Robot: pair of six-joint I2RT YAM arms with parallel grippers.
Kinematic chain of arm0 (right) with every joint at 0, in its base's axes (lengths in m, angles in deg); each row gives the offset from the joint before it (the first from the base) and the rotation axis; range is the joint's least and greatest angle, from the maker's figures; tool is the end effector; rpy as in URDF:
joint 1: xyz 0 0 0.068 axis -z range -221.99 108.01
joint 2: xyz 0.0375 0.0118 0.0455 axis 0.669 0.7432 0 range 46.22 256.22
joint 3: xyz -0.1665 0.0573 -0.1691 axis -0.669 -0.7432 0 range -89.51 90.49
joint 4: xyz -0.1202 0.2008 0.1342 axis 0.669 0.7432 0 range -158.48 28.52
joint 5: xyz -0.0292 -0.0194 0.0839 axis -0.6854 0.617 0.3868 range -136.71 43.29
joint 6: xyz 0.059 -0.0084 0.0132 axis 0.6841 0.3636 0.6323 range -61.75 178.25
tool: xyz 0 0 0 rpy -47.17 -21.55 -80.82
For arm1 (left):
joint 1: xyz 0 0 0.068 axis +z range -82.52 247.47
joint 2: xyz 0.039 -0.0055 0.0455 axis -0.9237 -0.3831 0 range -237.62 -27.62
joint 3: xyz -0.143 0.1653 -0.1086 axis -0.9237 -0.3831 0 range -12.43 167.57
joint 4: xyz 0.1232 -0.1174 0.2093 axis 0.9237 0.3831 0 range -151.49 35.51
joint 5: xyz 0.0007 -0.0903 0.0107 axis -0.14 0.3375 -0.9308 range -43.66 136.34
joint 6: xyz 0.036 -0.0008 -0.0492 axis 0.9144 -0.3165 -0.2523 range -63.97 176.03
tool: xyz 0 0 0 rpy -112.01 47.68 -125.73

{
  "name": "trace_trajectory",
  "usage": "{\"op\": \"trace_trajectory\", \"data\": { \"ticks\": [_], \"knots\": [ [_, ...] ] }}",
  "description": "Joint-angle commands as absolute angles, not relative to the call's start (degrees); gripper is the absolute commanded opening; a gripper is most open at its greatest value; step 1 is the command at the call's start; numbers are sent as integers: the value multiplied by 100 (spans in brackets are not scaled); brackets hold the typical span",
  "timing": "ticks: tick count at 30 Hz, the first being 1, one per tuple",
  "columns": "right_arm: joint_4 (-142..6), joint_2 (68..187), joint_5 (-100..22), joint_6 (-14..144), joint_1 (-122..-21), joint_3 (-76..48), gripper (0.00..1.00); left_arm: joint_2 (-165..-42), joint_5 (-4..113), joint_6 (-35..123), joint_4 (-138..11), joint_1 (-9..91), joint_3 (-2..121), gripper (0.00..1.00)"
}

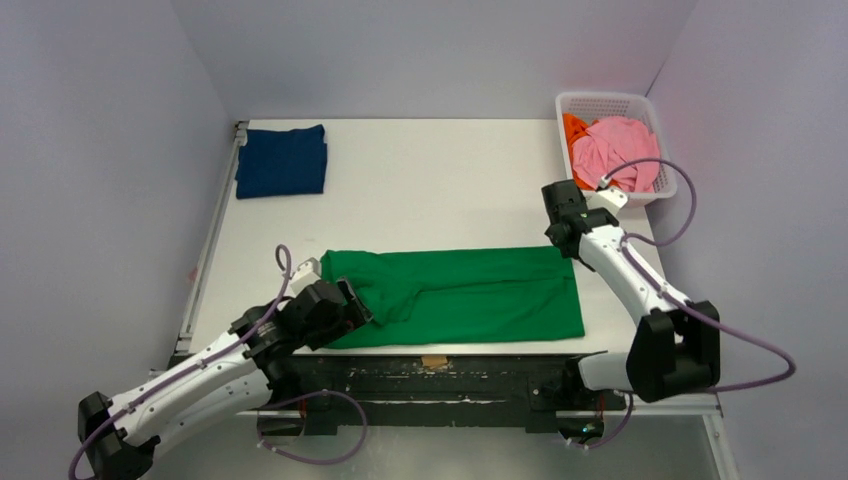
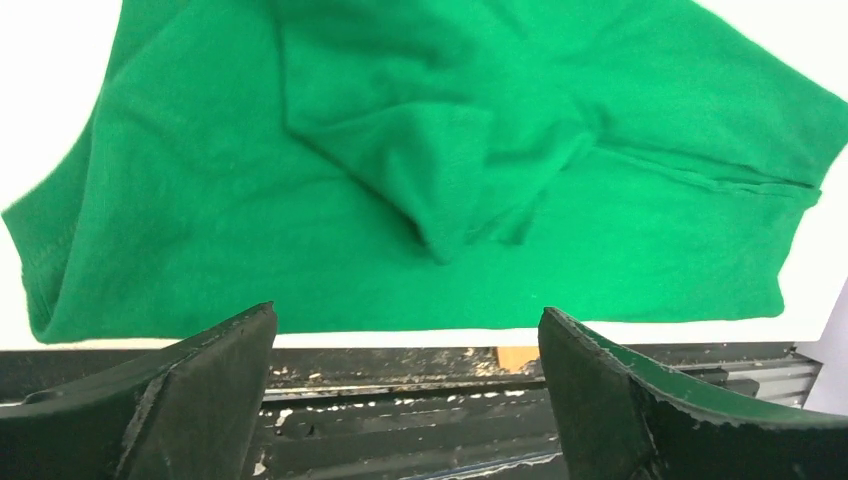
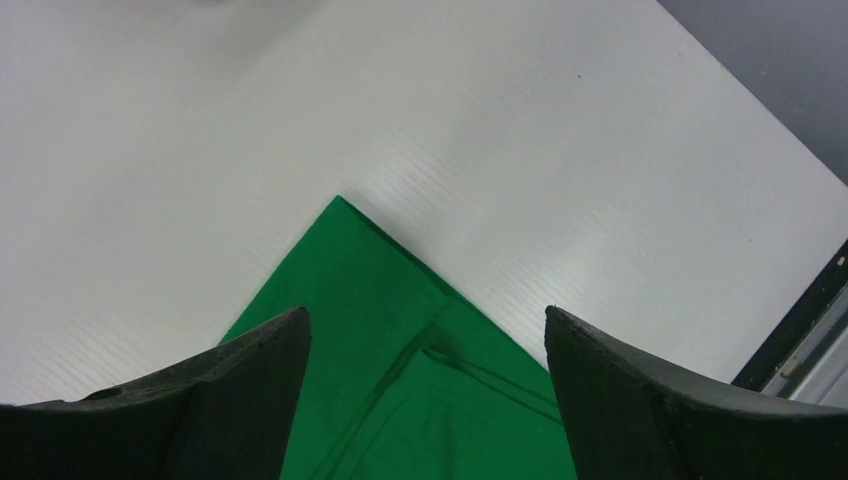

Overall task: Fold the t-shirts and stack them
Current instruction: Fold the other side of the tshirt into a rectangle

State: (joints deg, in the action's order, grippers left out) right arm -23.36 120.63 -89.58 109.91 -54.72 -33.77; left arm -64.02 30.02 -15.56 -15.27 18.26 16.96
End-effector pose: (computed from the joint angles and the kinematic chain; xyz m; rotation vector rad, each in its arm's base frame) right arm 0.2646 0.0278 0.2183 0.9762 2.1242 -0.4847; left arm 0.1151 -0.1138 0.1868 -0.6090 2.4583 -0.5520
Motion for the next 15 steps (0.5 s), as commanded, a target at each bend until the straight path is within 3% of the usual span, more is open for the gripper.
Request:
{"op": "trace_trajectory", "data": {
  "ticks": [1,3,8,15],
  "knots": [
    [-2310,11239,-9026,11031,-5471,-3586,89,-6821,2468,-307,-1973,1843,2645,100],
    [-3129,10917,-8115,10360,-5473,-3853,90,-7363,2672,50,-2481,2019,2883,100],
    [-5240,10757,-5575,9373,-5476,-4605,98,-9202,4701,651,-3842,3131,3342,100],
    [-5829,12026,-4382,9342,-5565,-4570,98,-10961,5232,545,-4165,3387,3273,100]
  ]
}}
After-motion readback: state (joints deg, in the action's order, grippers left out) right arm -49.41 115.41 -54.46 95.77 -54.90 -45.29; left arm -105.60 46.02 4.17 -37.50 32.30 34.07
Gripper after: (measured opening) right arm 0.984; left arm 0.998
